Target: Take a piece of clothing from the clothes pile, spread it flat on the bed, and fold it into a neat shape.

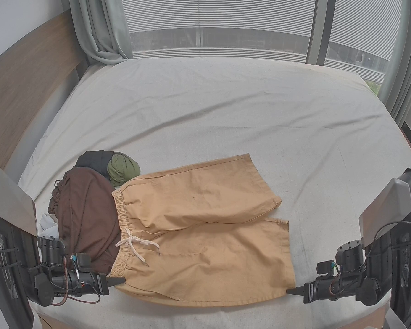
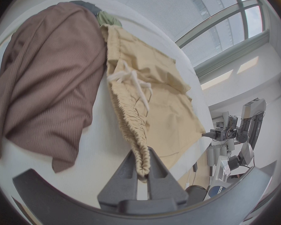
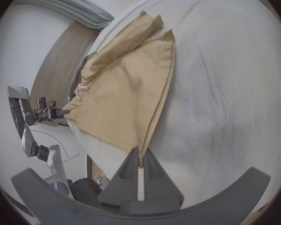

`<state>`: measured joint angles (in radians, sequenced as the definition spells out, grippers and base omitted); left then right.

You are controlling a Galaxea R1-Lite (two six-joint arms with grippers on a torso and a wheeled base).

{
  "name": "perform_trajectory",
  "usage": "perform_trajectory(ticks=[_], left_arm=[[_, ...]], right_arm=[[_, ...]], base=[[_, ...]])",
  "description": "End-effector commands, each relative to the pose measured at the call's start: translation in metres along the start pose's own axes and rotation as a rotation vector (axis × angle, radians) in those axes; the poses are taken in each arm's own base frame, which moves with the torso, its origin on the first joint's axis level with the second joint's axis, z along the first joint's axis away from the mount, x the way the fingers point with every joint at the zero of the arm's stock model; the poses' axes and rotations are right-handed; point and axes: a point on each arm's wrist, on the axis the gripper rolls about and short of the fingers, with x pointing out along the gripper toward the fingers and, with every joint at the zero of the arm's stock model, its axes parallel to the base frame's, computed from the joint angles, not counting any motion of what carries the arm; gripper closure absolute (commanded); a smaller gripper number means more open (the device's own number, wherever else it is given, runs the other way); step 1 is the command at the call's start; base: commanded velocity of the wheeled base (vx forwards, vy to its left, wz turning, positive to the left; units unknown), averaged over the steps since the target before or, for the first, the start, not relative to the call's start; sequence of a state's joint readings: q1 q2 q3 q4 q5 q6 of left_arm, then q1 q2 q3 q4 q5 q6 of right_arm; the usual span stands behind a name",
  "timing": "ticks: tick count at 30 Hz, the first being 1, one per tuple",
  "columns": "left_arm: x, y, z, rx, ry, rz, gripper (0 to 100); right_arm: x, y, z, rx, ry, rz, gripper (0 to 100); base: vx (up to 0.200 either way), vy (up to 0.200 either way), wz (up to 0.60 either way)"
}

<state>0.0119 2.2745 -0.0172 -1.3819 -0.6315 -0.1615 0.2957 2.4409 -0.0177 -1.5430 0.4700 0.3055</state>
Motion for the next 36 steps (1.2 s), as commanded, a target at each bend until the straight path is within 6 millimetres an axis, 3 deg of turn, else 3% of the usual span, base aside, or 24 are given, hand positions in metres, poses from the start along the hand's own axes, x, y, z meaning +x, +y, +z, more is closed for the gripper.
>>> perform_trajectory(ticks=[1, 17, 36], left_arm=[[-0.004, -0.002, 0.006, 0.023, -0.062, -0.024, 100], [-0.014, -0.018, 0.034, 0.025, -0.226, -0.077, 100], [-0.005, -0.020, 0.061, -0.046, -0.344, -0.052, 100]], right_arm=[[-0.014, 0.010, 0.011, -0.035, -0.062, 0.048, 100], [-0.030, 0.033, 0.052, -0.076, -0.281, 0.126, 100], [-0.034, 0.039, 0.086, -0.076, -0.426, 0.171, 100]], base=[[0.000, 0.000, 0.00], [0.000, 0.000, 0.00], [0.000, 0.000, 0.00]])
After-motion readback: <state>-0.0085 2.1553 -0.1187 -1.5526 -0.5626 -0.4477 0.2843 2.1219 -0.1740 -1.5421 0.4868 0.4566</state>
